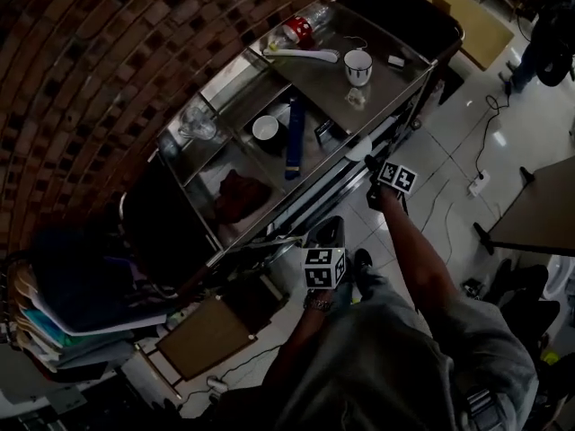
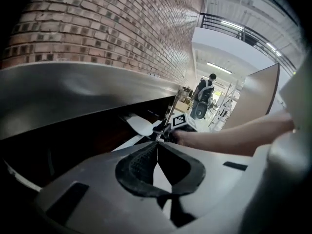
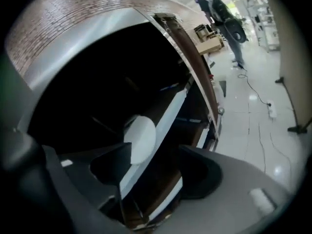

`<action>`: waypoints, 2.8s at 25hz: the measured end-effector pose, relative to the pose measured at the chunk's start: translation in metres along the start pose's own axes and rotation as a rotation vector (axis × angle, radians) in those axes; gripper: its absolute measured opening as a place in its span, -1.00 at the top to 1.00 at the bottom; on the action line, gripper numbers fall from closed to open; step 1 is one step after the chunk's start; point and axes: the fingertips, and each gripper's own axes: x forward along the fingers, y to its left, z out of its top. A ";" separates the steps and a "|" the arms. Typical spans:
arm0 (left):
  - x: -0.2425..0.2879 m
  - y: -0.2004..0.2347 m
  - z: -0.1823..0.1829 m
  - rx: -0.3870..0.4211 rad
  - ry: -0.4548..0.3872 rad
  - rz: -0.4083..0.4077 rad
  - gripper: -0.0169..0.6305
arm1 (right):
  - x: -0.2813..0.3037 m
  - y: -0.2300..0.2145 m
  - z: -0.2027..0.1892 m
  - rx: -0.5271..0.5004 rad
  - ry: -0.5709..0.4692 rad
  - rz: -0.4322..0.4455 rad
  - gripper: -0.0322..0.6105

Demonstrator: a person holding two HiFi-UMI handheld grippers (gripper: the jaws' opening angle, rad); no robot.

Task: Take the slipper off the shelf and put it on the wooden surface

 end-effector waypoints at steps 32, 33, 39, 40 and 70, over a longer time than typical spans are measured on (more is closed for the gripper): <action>0.013 -0.018 0.022 0.006 -0.056 0.093 0.93 | -0.170 0.062 -0.043 -0.751 0.020 -0.036 0.80; 0.009 -0.020 0.013 0.004 -0.049 0.098 0.93 | -0.175 0.059 -0.046 -0.750 0.019 -0.030 0.80; -0.049 -0.007 -0.030 -0.040 -0.075 0.182 0.93 | -0.230 0.034 -0.088 -0.745 0.058 -0.014 0.80; -0.063 -0.002 -0.036 -0.054 -0.088 0.201 0.93 | -0.244 0.030 -0.100 -0.747 0.069 -0.016 0.80; -0.615 0.113 -0.411 -0.657 -0.426 0.923 0.93 | -0.305 0.325 -0.750 -0.828 0.710 0.619 0.80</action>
